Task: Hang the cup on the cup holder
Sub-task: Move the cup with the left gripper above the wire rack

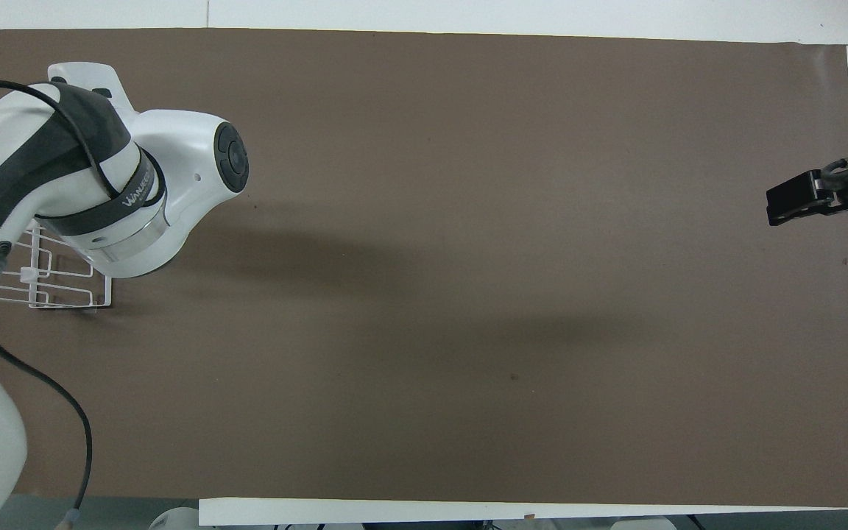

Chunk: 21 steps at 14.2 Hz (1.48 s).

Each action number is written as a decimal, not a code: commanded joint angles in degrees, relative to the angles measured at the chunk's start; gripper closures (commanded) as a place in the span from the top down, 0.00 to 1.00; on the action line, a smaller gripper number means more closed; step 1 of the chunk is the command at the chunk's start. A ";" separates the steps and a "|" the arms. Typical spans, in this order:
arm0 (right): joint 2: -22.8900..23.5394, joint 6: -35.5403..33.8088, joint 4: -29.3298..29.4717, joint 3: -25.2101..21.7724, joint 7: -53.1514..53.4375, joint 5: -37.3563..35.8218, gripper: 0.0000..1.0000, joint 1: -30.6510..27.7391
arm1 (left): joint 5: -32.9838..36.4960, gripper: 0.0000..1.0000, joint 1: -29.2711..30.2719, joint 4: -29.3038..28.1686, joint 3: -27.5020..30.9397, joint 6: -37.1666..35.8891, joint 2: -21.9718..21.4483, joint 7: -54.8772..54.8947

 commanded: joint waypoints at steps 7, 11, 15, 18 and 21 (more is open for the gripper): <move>-1.58 -1.61 -2.21 0.47 -1.19 0.52 1.00 -0.65 | 7.27 0.00 -1.79 -1.18 -0.14 -7.77 4.75 -5.74; -1.58 -1.61 -2.21 0.38 -1.02 0.60 1.00 -1.52 | 6.92 0.00 -2.50 -3.29 -0.23 -8.13 5.37 -9.87; -1.40 -0.82 -1.69 0.38 -0.75 1.04 1.00 -4.42 | 7.27 0.00 -1.10 -6.20 -0.32 -7.25 5.45 -12.33; -1.40 -1.43 -1.95 0.38 -0.66 3.15 1.00 -5.31 | 7.27 0.00 0.12 -7.77 -0.32 -6.11 5.28 -14.18; -1.58 -1.52 -2.12 0.38 -0.84 3.15 1.00 -4.96 | 8.06 0.00 0.83 -7.43 -0.14 -5.40 8.07 -16.55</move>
